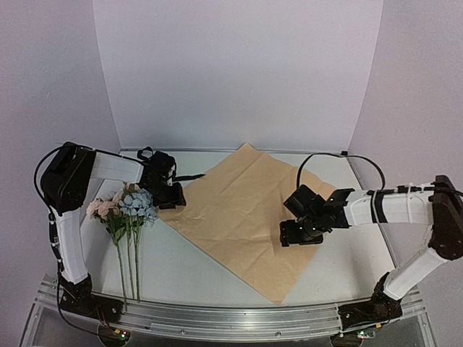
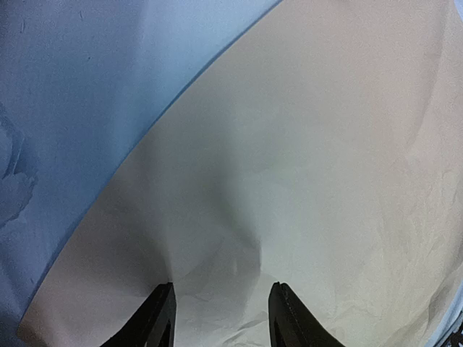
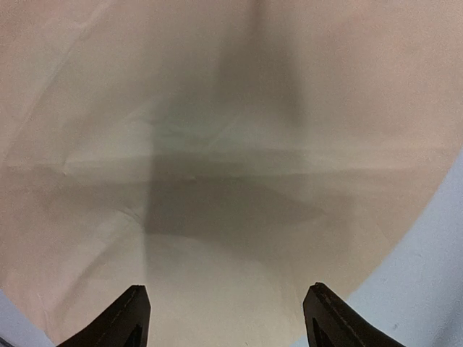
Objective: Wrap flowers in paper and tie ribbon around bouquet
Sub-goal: Pick up the fake flower from the corner of the board.
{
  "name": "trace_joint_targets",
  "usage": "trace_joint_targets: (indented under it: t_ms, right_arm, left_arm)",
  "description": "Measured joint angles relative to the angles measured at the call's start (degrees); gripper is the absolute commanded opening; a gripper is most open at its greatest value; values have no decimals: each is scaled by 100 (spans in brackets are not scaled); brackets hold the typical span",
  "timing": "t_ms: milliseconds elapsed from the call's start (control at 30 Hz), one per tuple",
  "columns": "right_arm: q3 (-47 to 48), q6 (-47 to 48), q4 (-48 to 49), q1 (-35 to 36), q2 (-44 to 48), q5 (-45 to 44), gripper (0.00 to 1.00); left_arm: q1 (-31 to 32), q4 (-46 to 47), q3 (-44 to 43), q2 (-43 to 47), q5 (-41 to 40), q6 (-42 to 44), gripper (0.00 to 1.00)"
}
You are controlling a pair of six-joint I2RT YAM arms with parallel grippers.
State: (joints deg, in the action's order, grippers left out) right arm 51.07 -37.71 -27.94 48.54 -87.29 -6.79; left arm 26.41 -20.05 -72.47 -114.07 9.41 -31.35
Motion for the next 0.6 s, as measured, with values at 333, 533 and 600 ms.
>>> trace_joint_targets:
  t_ms: [333,533,600]
  right_arm:
    - [385,64,467,62,-1080,-96,71]
    - [382,-270,387,423,-1226,-338,71]
    - [377,-404,382,549,-1226,-368,71]
  left_arm:
    - [-2,-556,1285,2398,-895,-1077,89]
    - [-2,-1185,2217,3685,-1811,-2101,97]
    - [-2,-1491,2668,3954,-2036,-2443,100]
